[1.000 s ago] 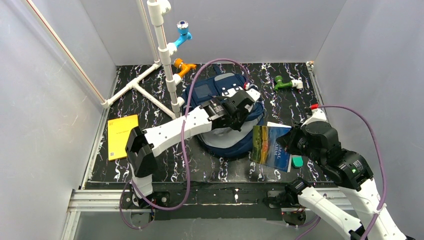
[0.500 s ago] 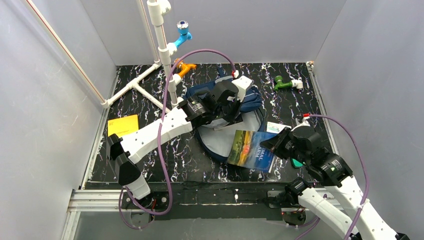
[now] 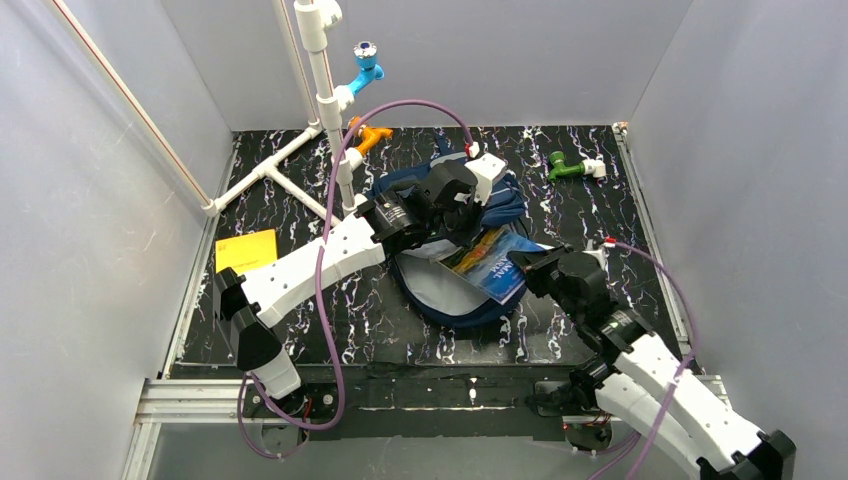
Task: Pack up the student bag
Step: Place the book in the student bag.
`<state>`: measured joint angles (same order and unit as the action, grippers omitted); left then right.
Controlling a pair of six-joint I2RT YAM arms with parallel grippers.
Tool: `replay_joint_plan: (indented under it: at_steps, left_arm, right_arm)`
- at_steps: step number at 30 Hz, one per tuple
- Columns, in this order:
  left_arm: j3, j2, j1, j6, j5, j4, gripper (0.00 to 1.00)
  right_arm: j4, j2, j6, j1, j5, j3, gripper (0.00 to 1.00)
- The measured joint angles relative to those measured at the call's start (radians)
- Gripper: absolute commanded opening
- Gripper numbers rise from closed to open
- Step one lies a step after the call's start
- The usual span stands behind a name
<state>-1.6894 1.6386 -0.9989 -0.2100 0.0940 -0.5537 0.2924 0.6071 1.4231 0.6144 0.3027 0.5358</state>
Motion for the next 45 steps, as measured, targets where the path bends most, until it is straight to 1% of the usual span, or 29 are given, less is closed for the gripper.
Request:
replay_joint_plan:
  at_steps: [2,5,9,12,14,17,22,25,27,29,30,32,35,37,38,39,40,41,42,43,45]
  left_arm:
    - [0.0,0.0,0.0,-0.004,-0.008,0.0,0.0]
    - [0.0,0.0,0.0,-0.012,-0.027,-0.002,0.0]
    - [0.0,0.0,-0.003,-0.023,-0.039,-0.013,0.0]
    - [0.0,0.0,-0.005,-0.034,-0.043,-0.016,0.0]
    - [0.0,0.0,-0.005,-0.043,-0.056,-0.016,0.0]
    - [0.0,0.0,-0.005,-0.061,-0.079,-0.017,0.0]
    - [0.0,0.0,-0.005,-0.1,-0.108,-0.017,0.0]
    - [0.0,-0.001,-0.005,-0.124,-0.119,-0.022,0.0]
    - [0.0,-0.003,-0.005,-0.136,-0.122,-0.025,0.0]
    - [0.0,-0.006,-0.005,-0.142,-0.124,-0.031,0.0]
    - [0.0,-0.008,-0.005,-0.142,-0.126,-0.034,0.0]
    - [0.0,-0.014,-0.005,-0.14,-0.13,-0.041,0.0]
    - [0.0,-0.024,-0.005,-0.129,-0.13,-0.057,0.0]
    - [0.0,-0.029,-0.006,-0.122,-0.13,-0.068,0.0]
    - [0.0,-0.031,-0.006,-0.119,-0.131,-0.073,0.0]
    - [-0.002,-0.032,-0.006,-0.116,-0.132,-0.082,0.0]
    - [-0.007,-0.033,-0.006,-0.113,-0.132,-0.092,0.0]
    - [-0.011,-0.033,-0.006,-0.111,-0.132,-0.1,0.0]
    - [-0.015,-0.033,-0.006,-0.108,-0.132,-0.11,0.0]
    - [-0.024,-0.033,-0.006,-0.104,-0.132,-0.123,0.0]
    - [-0.036,-0.033,-0.006,-0.099,-0.132,-0.142,0.0]
  right_arm:
    - [-0.107,0.034,0.024,-0.003,0.03,-0.079,0.01]
    - [-0.292,0.154,0.013,-0.008,0.078,-0.167,0.01]
    - [-0.487,0.318,-0.01,-0.01,0.116,-0.19,0.01]
    - [-0.69,0.445,-0.039,-0.011,0.129,-0.198,0.01]
    - [-0.792,0.517,-0.041,-0.011,0.138,-0.207,0.01]
    - [-0.872,0.596,-0.05,0.001,0.171,-0.203,0.01]
    - [-0.938,0.711,-0.058,0.047,0.288,-0.137,0.01]
    - [-0.977,0.776,-0.055,0.087,0.37,-0.1,0.01]
    - [-0.999,0.81,-0.047,0.124,0.427,-0.093,0.04]
    - [-1.019,0.847,-0.042,0.162,0.473,-0.082,0.04]
    - [-1.035,0.873,-0.038,0.18,0.489,-0.074,0.06]
    - [-1.084,0.927,-0.027,0.205,0.512,-0.068,0.17]
    - [-1.18,1.017,-0.018,0.225,0.535,-0.067,0.32]
    - [-1.228,1.067,-0.02,0.227,0.542,-0.06,0.48]
    - [-1.246,1.089,-0.027,0.227,0.544,-0.053,0.53]
    - [-1.255,1.103,-0.034,0.227,0.542,-0.049,0.61]
    - [-1.263,1.106,-0.042,0.227,0.535,-0.048,0.73]
    - [-1.27,1.098,-0.05,0.227,0.528,-0.048,0.89]
    - [-1.268,1.083,-0.061,0.227,0.512,-0.048,0.96]
    - [-1.253,1.062,-0.064,0.227,0.497,-0.048,0.98]
    - [-1.167,0.986,-0.08,0.227,0.463,-0.048,0.98]
